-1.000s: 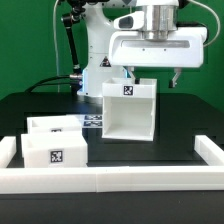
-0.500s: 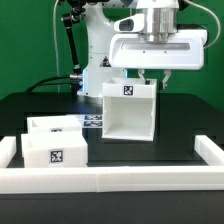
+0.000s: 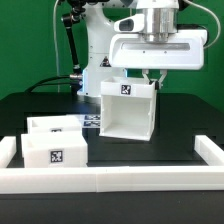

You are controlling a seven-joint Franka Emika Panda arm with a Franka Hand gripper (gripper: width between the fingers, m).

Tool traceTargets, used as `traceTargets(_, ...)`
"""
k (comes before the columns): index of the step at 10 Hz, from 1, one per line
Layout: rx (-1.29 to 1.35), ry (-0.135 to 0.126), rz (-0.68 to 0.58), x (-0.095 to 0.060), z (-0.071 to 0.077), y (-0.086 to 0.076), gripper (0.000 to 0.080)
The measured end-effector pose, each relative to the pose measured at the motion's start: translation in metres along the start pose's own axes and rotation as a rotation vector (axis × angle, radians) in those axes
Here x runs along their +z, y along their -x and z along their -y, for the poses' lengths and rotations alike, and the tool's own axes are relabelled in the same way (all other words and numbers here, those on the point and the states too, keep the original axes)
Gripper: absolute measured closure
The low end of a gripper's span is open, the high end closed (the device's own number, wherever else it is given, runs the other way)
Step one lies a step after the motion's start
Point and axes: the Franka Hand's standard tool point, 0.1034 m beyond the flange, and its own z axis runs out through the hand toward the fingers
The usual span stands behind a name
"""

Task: Assemble drawer

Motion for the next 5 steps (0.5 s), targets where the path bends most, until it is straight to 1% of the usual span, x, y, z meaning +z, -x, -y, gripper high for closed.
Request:
traceTargets(3,-0.010,-0.001,0.000,0.000,0.000,-0.001,0.0763)
traceTargets(5,-0.061,-0.024,-0.014,0.000,0.008,-0.029,0.0763)
